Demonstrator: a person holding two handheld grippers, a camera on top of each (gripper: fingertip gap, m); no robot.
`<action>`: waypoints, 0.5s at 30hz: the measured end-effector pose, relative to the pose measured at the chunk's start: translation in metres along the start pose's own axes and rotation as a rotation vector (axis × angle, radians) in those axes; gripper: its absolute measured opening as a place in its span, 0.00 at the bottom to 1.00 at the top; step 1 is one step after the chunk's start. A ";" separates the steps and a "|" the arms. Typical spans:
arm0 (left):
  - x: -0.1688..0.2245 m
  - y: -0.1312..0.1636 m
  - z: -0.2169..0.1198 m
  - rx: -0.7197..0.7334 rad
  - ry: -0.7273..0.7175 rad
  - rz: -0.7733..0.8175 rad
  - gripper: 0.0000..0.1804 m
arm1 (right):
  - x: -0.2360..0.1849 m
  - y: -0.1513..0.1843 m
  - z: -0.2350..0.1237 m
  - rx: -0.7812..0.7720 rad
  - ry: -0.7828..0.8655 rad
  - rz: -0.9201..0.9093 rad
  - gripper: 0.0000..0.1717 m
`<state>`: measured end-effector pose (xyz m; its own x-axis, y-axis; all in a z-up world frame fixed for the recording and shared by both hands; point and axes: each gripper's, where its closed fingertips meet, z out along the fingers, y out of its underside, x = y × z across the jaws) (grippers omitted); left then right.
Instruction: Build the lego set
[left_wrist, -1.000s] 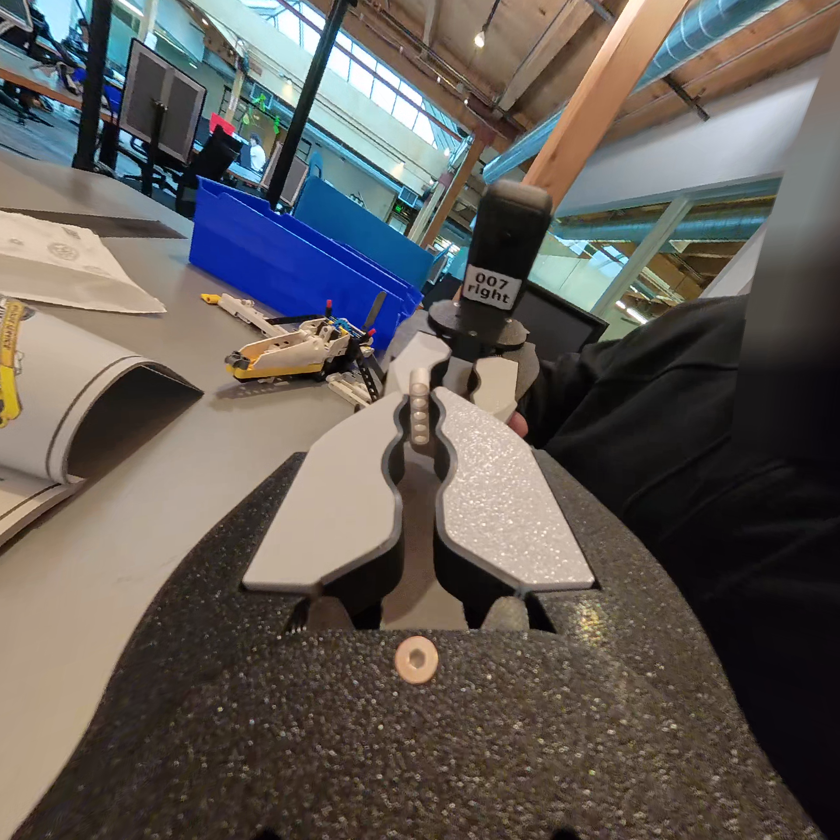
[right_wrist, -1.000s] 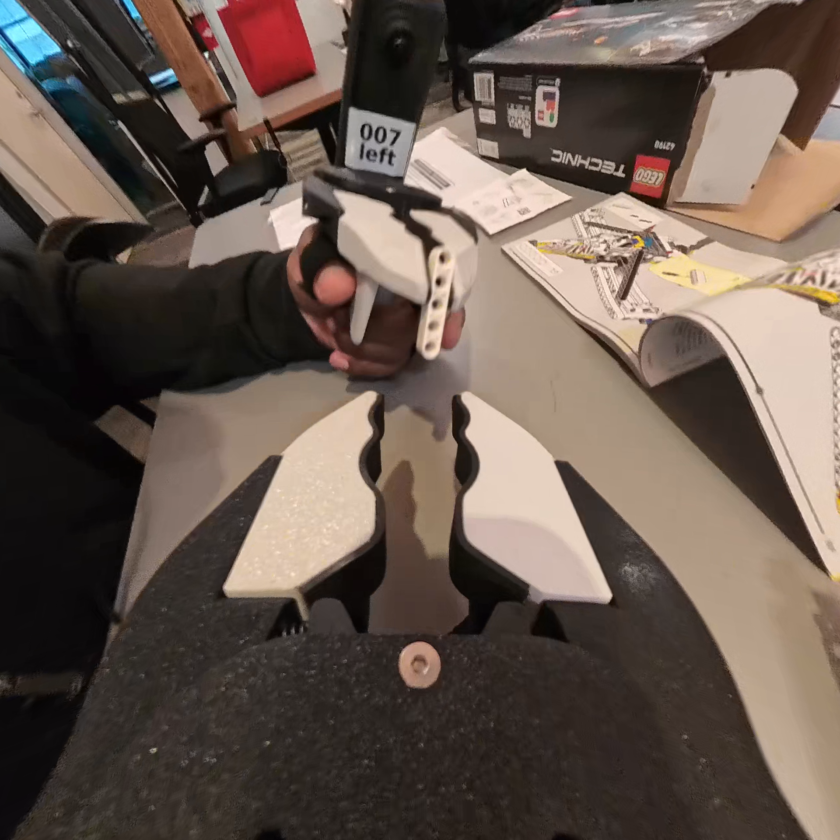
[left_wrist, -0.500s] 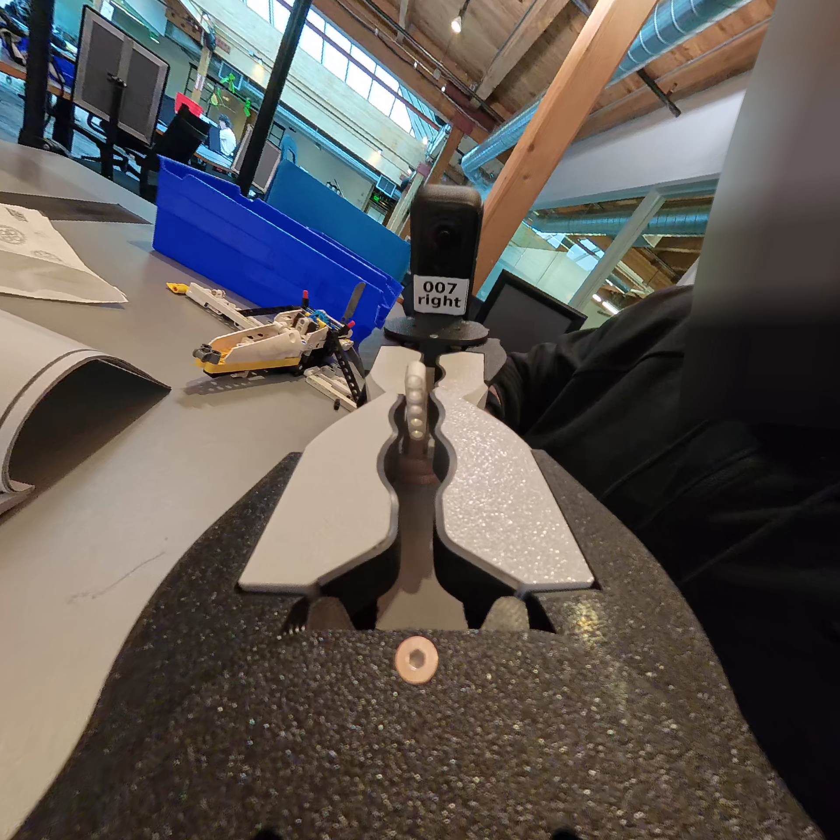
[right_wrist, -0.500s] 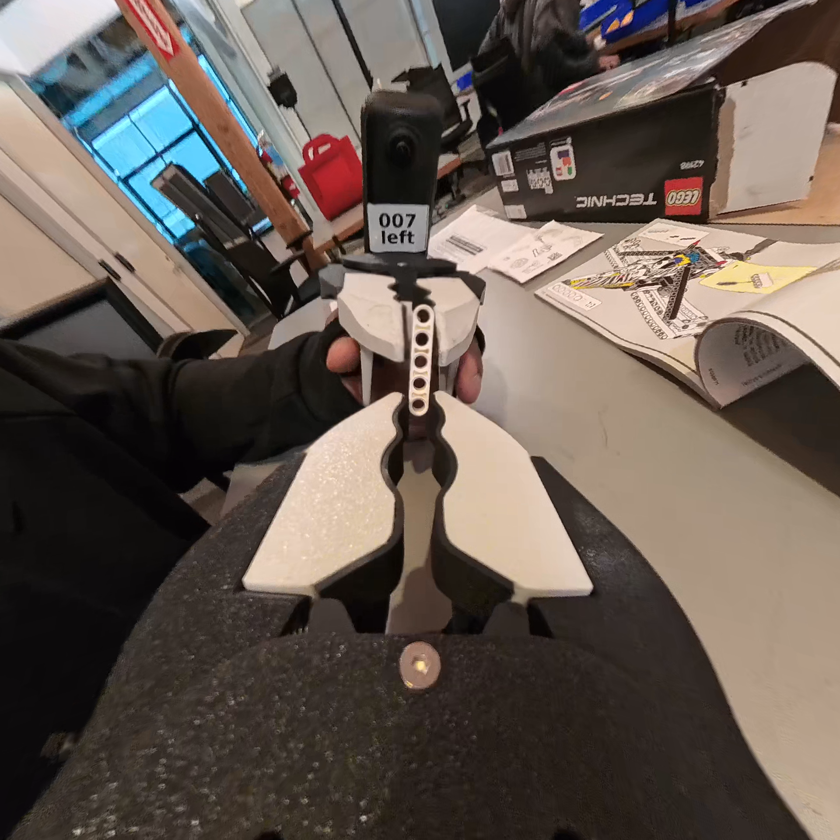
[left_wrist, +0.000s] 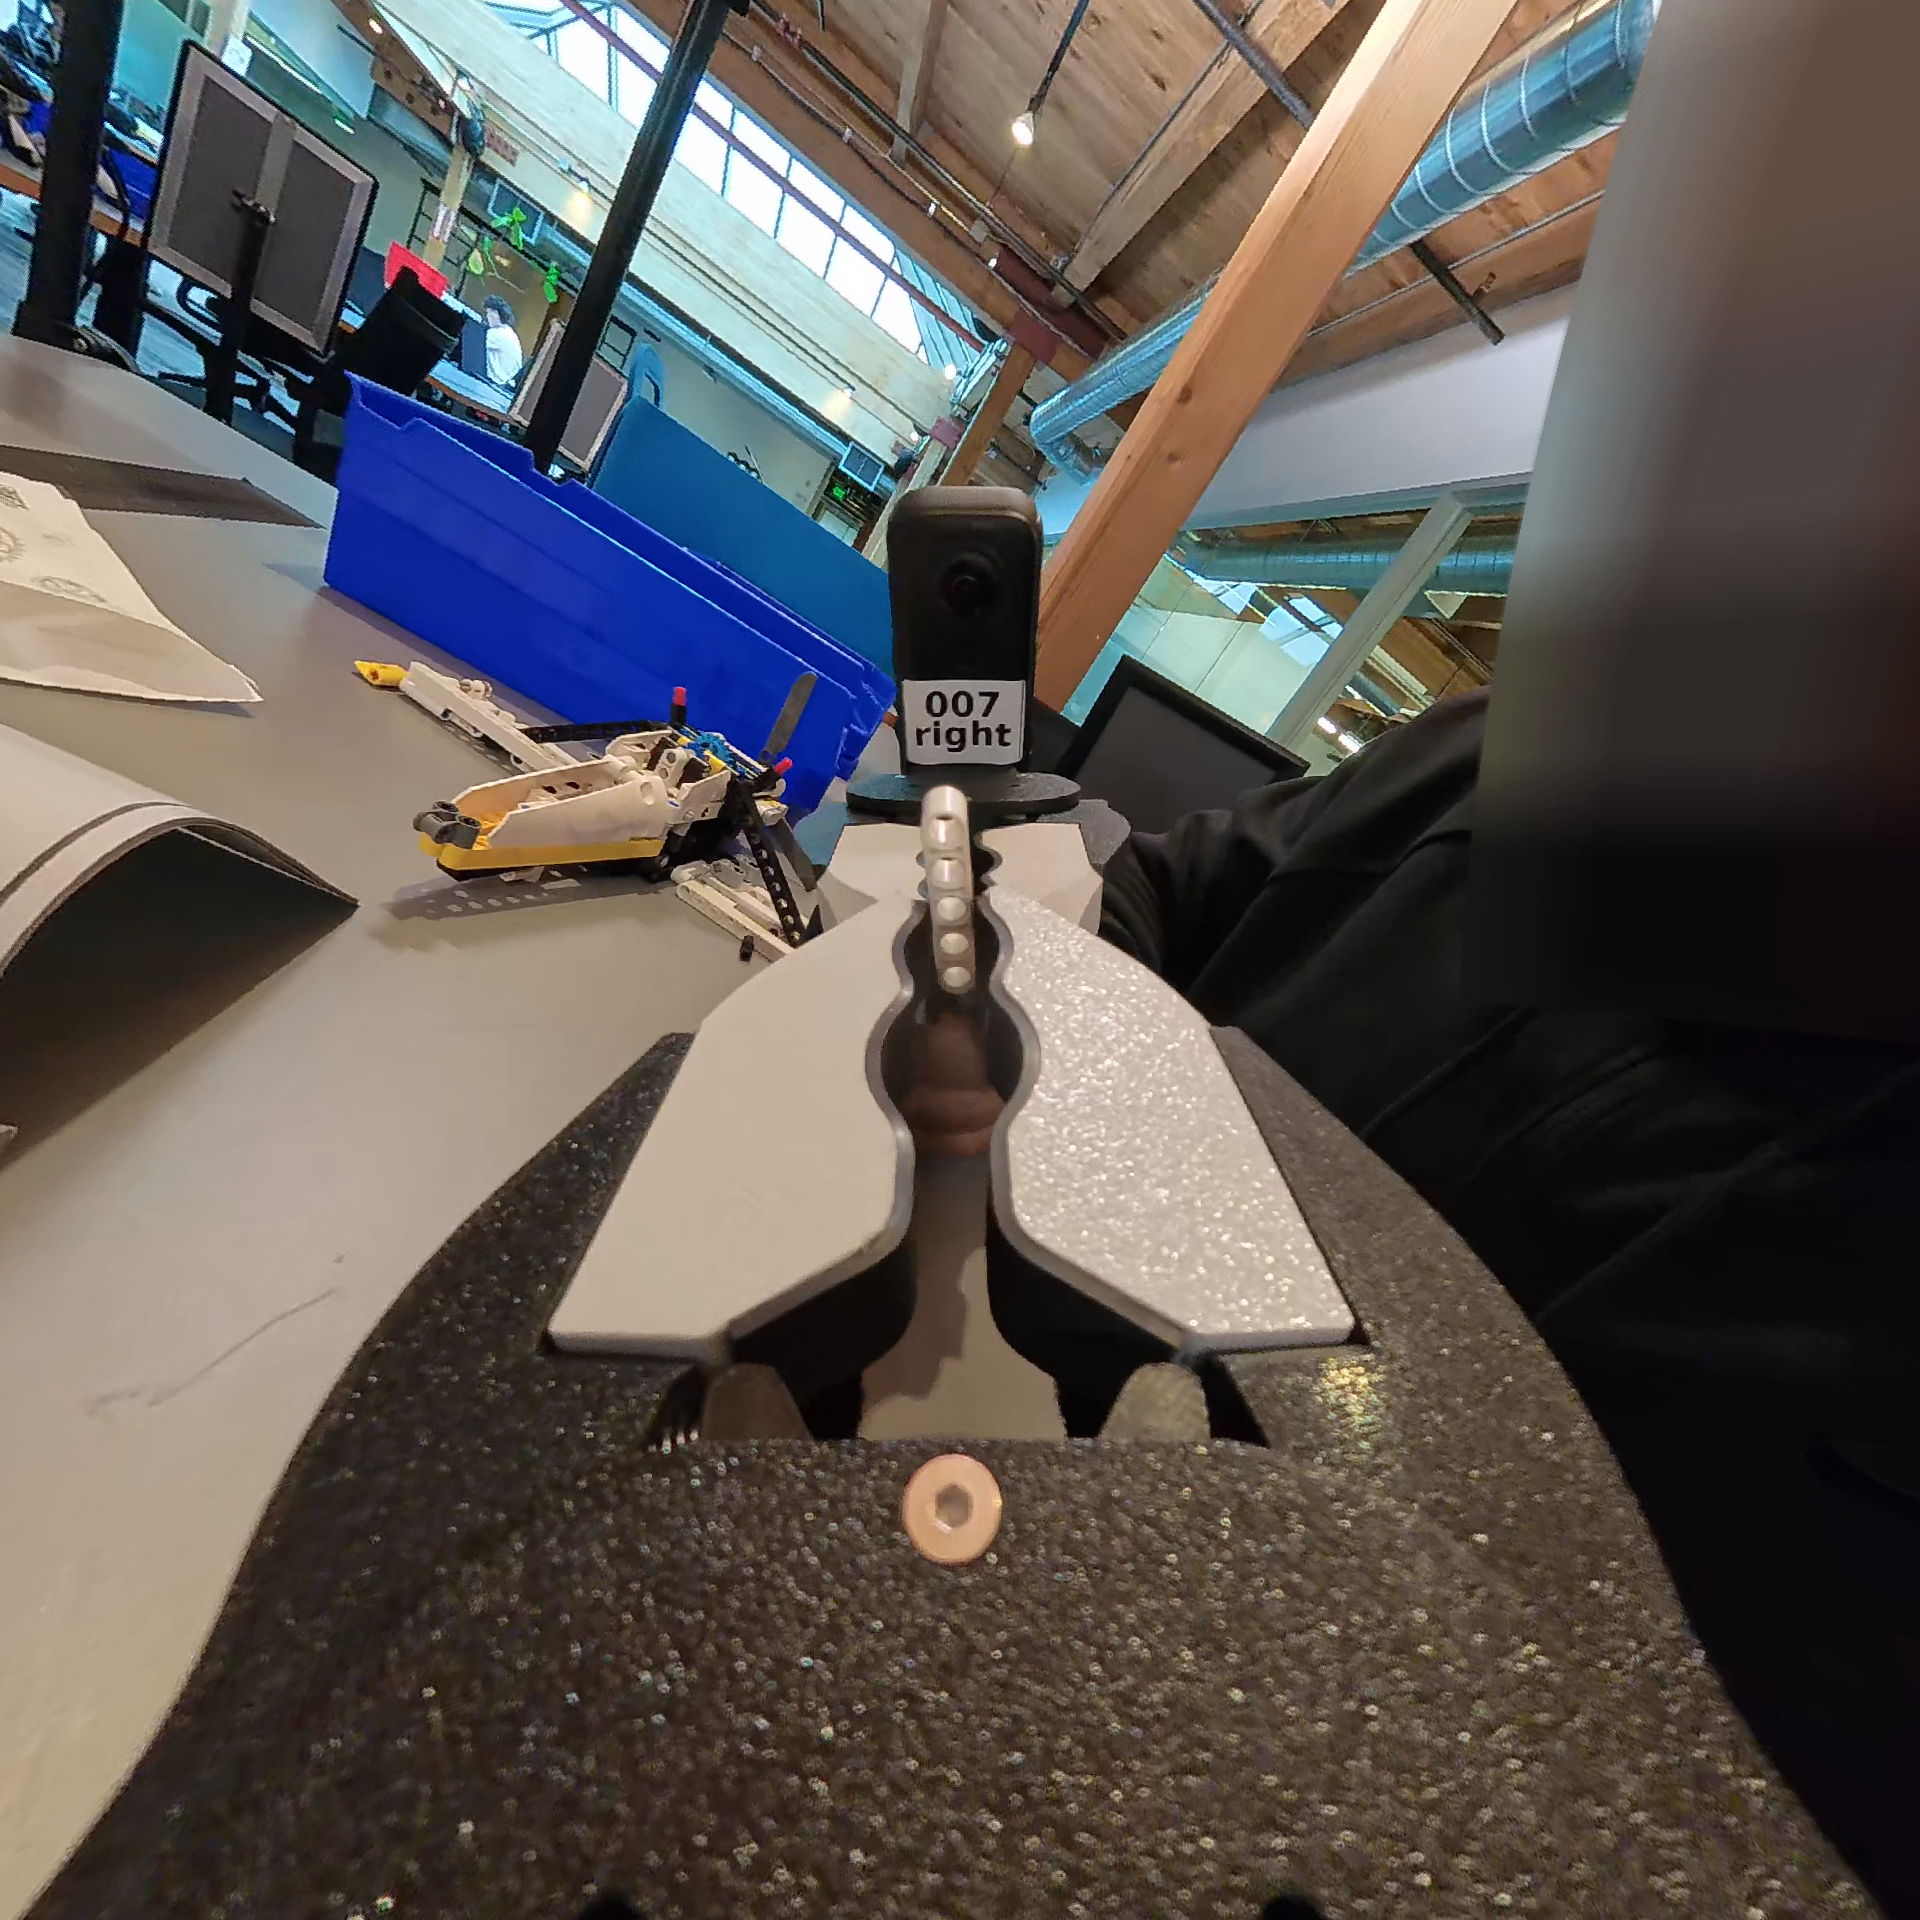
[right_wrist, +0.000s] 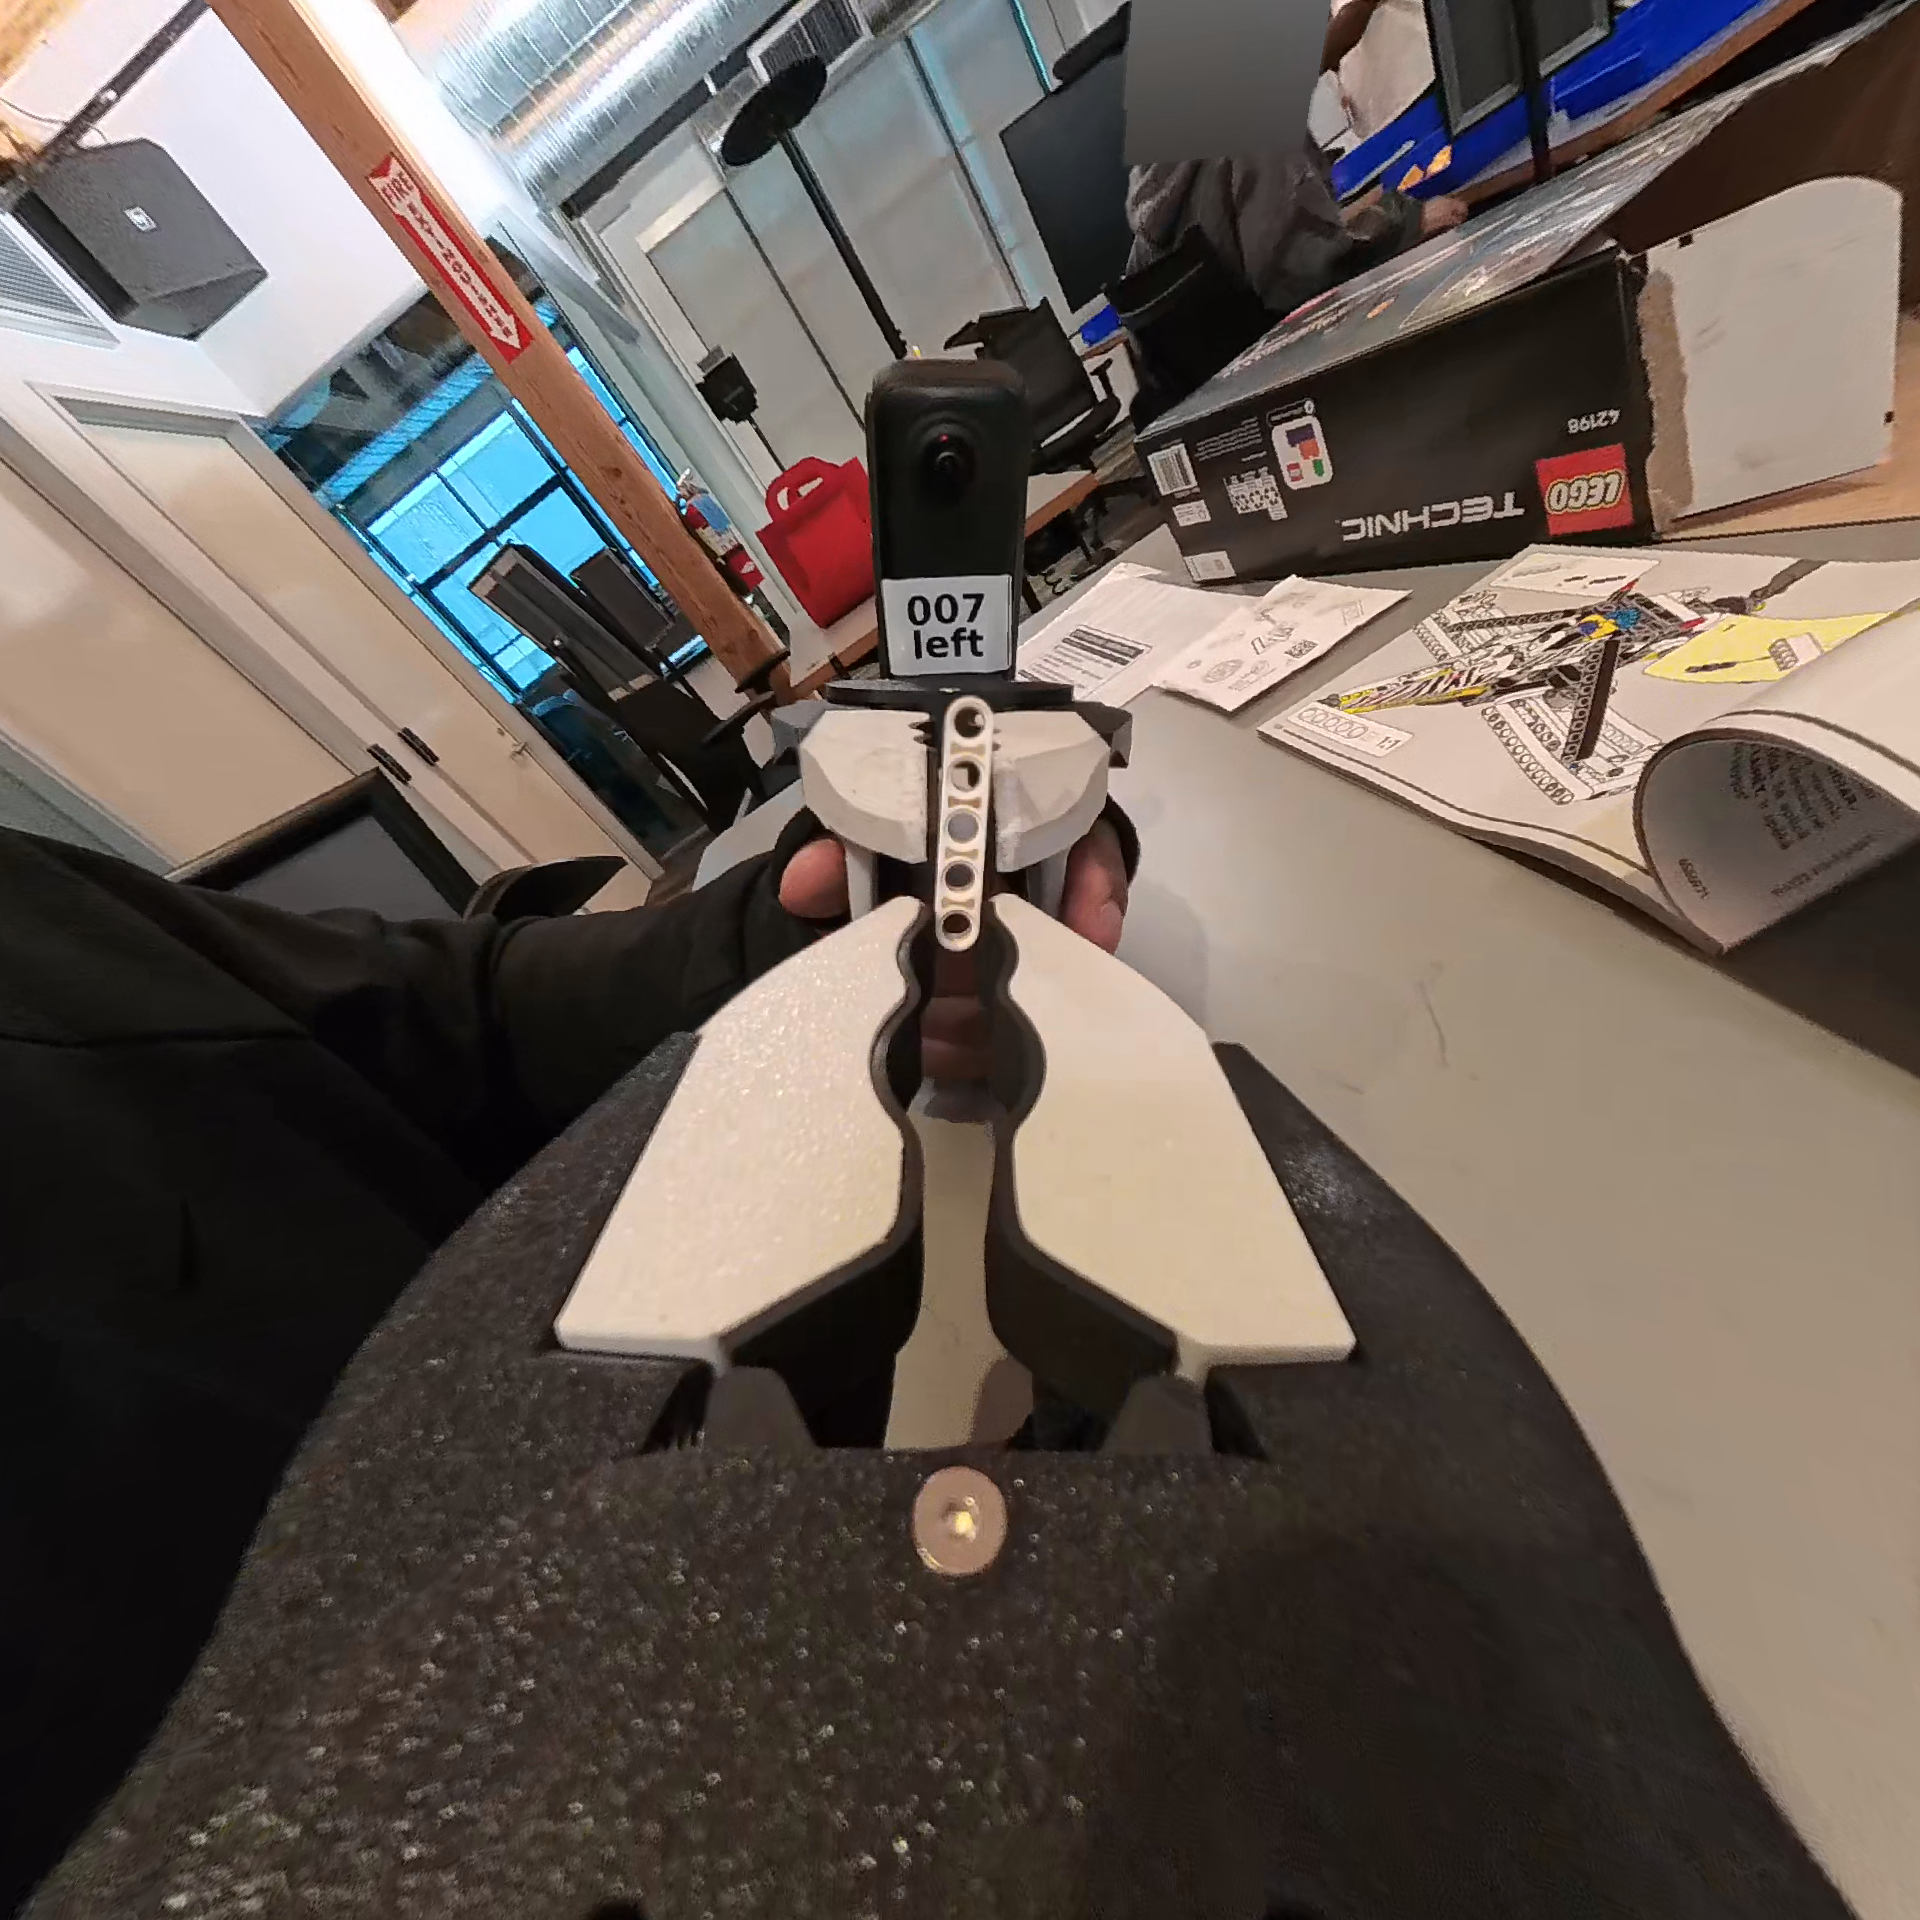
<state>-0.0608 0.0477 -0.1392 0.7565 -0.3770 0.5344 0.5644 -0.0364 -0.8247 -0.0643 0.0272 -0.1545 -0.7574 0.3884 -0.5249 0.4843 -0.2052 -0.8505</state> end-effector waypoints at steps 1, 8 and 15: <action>0.001 0.000 0.000 0.003 0.004 -0.001 0.04 | -0.001 0.000 0.000 0.003 -0.007 0.005 0.04; 0.003 0.002 0.003 -0.012 -0.015 0.066 0.04 | -0.003 0.003 -0.002 -0.044 0.010 -0.047 0.04; -0.004 0.001 -0.001 -0.032 -0.083 0.111 0.04 | 0.038 0.021 -0.090 -0.436 0.506 -0.366 0.09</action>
<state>-0.0641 0.0480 -0.1428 0.8391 -0.3029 0.4518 0.4659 -0.0287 -0.8844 -0.0431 0.1182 -0.1895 -0.6608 0.7493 -0.0438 0.4495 0.3483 -0.8226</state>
